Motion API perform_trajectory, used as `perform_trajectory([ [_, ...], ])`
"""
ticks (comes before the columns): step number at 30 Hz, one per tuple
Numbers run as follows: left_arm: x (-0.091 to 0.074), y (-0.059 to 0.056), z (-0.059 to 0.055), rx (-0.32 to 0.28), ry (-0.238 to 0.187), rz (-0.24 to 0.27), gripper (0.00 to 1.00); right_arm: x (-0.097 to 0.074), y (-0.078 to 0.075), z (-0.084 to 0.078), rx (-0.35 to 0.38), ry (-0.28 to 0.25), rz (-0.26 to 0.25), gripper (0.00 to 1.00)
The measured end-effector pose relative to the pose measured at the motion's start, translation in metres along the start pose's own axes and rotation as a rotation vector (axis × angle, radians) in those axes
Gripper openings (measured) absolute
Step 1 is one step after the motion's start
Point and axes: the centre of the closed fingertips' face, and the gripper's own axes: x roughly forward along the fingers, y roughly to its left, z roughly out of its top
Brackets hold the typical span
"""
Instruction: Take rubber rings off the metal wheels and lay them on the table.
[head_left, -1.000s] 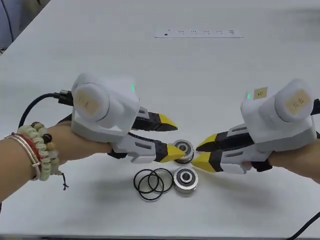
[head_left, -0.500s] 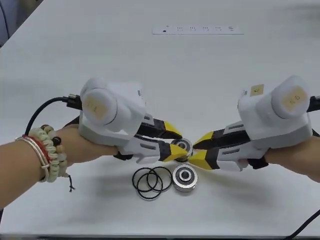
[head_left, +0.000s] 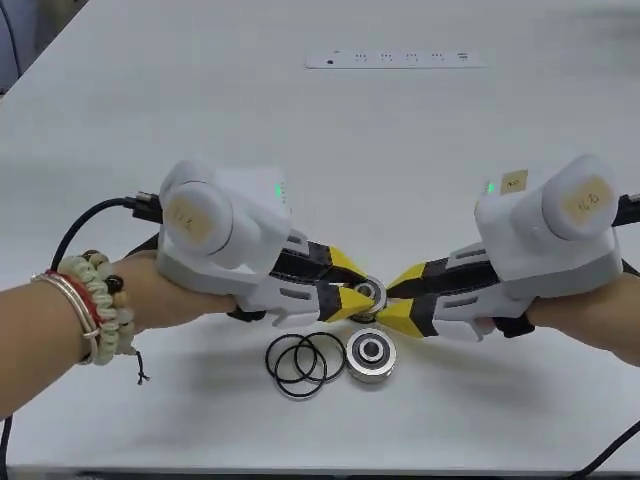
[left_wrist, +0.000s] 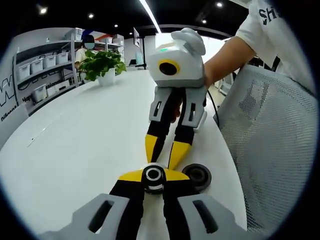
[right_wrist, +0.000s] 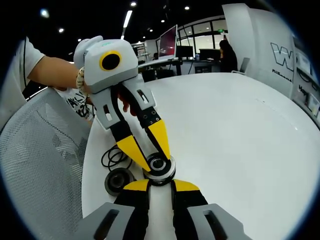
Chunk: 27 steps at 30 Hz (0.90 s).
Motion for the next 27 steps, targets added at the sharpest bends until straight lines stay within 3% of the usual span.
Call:
perform_trajectory([
  [12, 0.0015, 0.0020, -0.0010, -0.011, -0.020, 0.008, 0.08, -0.0023, -0.0004, -0.0015, -0.024, 0.002, -0.019, 0.00],
  [13, 0.0014, 0.0020, -0.0010, -0.012, -0.023, 0.009, 0.08, -0.0027, -0.0033, 0.0012, -0.028, -0.020, -0.038, 0.00],
  [18, 0.0024, 0.0027, -0.0017, -0.017, -0.029, 0.015, 0.08, -0.0028, -0.0018, -0.0001, -0.010, -0.019, -0.037, 0.00],
  [27, 0.0032, 0.0027, -0.0021, -0.007, -0.032, 0.019, 0.08, -0.0058, -0.0061, -0.0009, 0.144, -0.043, -0.029, 0.00],
])
